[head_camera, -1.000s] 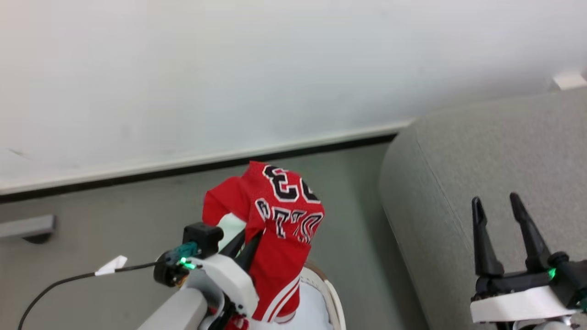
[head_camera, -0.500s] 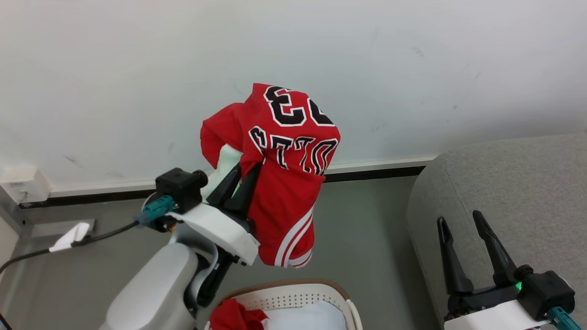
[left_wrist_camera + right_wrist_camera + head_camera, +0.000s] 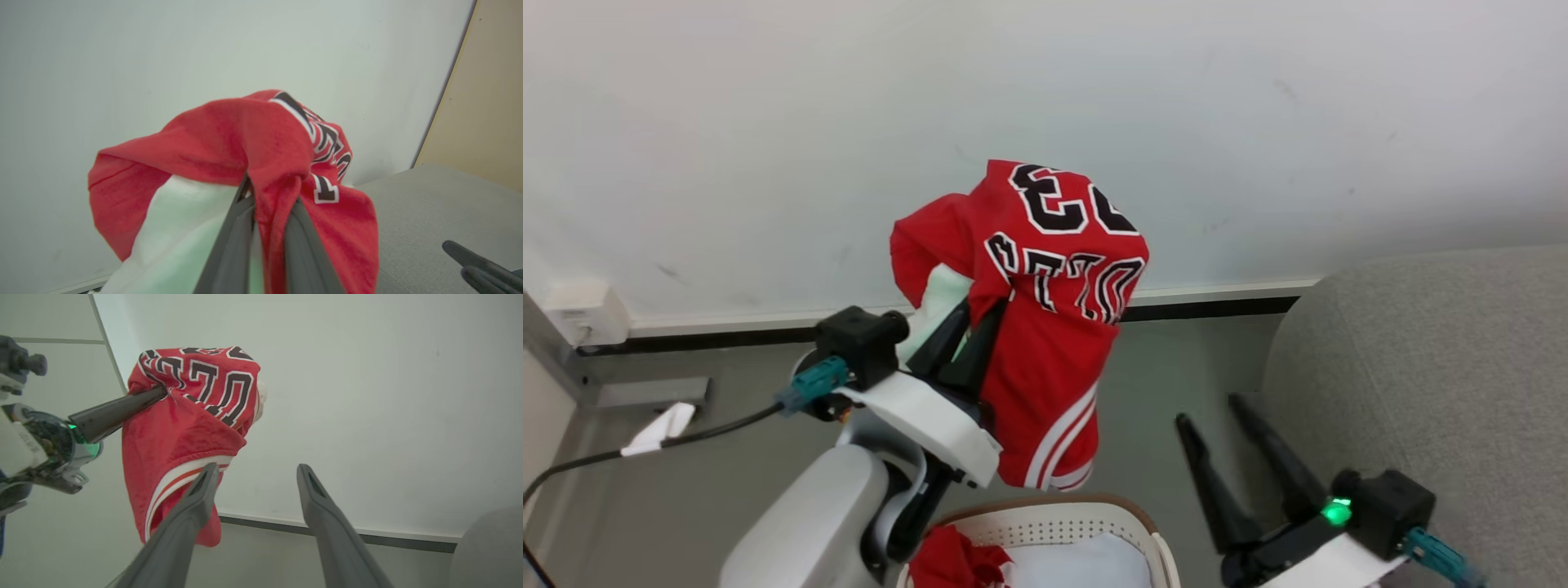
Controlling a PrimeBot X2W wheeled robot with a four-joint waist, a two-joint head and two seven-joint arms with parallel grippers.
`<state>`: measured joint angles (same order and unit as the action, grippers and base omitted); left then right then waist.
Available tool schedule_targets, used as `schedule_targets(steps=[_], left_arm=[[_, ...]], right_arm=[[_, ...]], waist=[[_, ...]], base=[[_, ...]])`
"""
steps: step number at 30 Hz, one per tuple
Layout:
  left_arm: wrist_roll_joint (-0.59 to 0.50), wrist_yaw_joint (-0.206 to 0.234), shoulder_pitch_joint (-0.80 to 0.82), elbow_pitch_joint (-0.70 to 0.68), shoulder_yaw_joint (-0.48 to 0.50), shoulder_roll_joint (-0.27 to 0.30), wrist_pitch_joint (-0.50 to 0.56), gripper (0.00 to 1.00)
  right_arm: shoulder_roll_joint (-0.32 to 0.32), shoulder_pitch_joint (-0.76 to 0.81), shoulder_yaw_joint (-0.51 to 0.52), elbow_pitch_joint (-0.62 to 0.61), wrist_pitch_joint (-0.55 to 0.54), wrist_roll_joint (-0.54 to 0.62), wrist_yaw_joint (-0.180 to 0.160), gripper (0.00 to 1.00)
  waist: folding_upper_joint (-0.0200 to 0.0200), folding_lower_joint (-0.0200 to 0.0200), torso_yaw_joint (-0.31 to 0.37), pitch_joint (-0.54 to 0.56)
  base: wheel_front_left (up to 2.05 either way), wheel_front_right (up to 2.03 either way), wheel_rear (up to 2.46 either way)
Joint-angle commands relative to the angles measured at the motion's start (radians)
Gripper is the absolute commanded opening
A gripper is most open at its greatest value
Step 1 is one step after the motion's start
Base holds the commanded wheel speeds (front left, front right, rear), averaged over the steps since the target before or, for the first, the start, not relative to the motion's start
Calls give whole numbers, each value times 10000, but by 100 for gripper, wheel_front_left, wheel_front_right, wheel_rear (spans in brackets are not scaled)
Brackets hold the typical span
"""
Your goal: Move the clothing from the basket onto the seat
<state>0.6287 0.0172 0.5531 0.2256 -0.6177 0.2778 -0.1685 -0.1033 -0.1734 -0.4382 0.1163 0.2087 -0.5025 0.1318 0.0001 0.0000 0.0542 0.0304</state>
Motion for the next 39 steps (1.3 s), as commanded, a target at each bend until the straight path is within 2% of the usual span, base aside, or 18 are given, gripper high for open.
schedule_targets(steps=[1, 8, 14, 18, 24, 25, 26, 27, 36, 37, 38, 39], left_arm=[[47, -34, -41, -18, -8, -26, -6, 0], [15, -177, -3, 141, -528, -544, 49, 0], [-18, -409, -46, 314, -1066, -1061, 117, 0], [50, -531, -151, 353, -1364, -1339, 154, 0], [140, -668, -335, 424, -1725, -1544, 267, 0], [151, -679, -361, 452, -1754, -1551, 271, 0], [163, -678, -392, 479, -1774, -1545, 267, 0], [185, -669, -423, 503, -1786, -1546, 261, 0], [334, -519, -504, 738, -1586, -1356, 93, 0], [369, -506, -529, 758, -1564, -1348, 79, 4], [417, -526, -565, 793, -1597, -1352, 150, 29], [415, -539, -591, 804, -1644, -1358, 216, 77]], right_arm=[[-100, -164, -157, -35, -66, -208, -21, 100], [-396, -916, -1746, 434, -916, -2570, -21, 100], [-260, -1384, -2441, 1290, -1498, -4660, -21, 100], [-187, -1654, -2695, 1864, -1602, -5506, -20, 100], [-257, -2353, -2986, 2395, -908, -5932, -20, 100], [-298, -2470, -3097, 2445, -762, -5924, -20, 45], [-342, -2547, -3182, 2526, -621, -5940, -20, 6], [-371, -2601, -3263, 2585, -505, -5998, -20, 0], [-810, -2814, -3887, 2799, 268, -6214, -20, 0], [-844, -2808, -3885, 2800, 349, -6182, -20, 0], [-884, -2775, -3827, 2796, 417, -6126, -20, 0], [-922, -2707, -3744, 2786, 465, -6054, -21, 0]], waist=[[-1, 0, -88, -2], [-1, 0, -773, 36], [-1, 0, -1471, 113], [-1, 0, -1860, 160], [-1, 0, -2223, 187], [-1, 0, -2262, 190], [-1, 0, -2287, 196], [-1, 0, -2308, 202], [-1, 0, -2092, 178], [-1, 0, -2042, 175], [-1, 0, -2001, 176], [-1, 0, -1963, 179]], base=[[0, 0, 0], [0, 0, 0], [0, 0, 0], [0, 0, 0], [0, 0, 0], [0, 0, 0], [0, 0, 0], [0, 0, 0], [0, 0, 0], [0, 0, 0], [0, 0, 0], [0, 0, 0]])
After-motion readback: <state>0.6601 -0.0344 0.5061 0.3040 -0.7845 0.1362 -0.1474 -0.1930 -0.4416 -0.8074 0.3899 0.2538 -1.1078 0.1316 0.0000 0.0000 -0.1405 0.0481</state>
